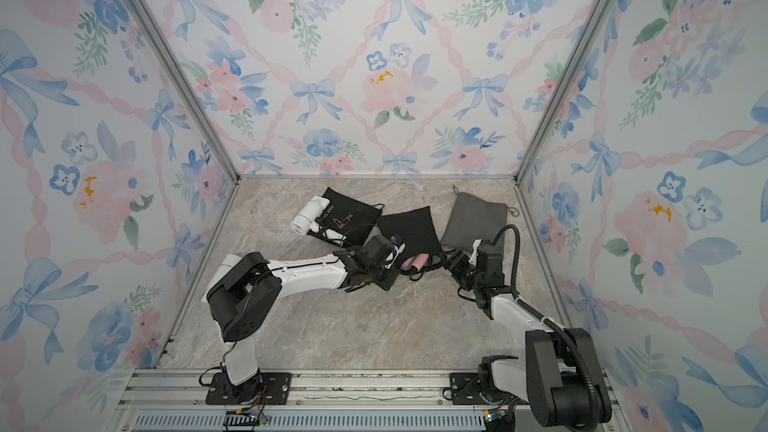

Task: Pack away hair dryers
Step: Pull the drawstrings on both sides of the drawstring bag.

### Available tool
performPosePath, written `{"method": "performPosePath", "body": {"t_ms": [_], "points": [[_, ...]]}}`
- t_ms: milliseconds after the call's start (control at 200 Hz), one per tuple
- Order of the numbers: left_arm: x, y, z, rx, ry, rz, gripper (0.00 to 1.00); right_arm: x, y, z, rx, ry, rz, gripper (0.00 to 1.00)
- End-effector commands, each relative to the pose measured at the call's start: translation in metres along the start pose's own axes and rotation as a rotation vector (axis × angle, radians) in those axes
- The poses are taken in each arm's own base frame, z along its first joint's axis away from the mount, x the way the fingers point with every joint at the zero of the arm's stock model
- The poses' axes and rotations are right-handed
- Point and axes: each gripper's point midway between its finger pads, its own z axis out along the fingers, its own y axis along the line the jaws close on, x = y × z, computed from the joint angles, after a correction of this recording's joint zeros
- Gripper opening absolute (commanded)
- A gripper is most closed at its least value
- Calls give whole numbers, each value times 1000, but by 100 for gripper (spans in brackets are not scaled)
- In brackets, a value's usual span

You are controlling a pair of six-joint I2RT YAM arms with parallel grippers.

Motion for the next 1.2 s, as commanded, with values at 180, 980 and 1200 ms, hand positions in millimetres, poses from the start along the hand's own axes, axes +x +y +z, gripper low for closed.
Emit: {"method": "performPosePath", "body": {"t_ms": [180, 980, 1200], "points": [[-9, 14, -17, -10, -54, -47, 0, -5, -25, 18, 6, -29, 268, 69], [-10, 36, -22, -20, -61, -97, 0, -12, -42, 61, -126, -44, 564, 62], [-12, 35, -21, -13, -66, -100, 0, -2, -48, 72, -170, -29, 632, 51]]}}
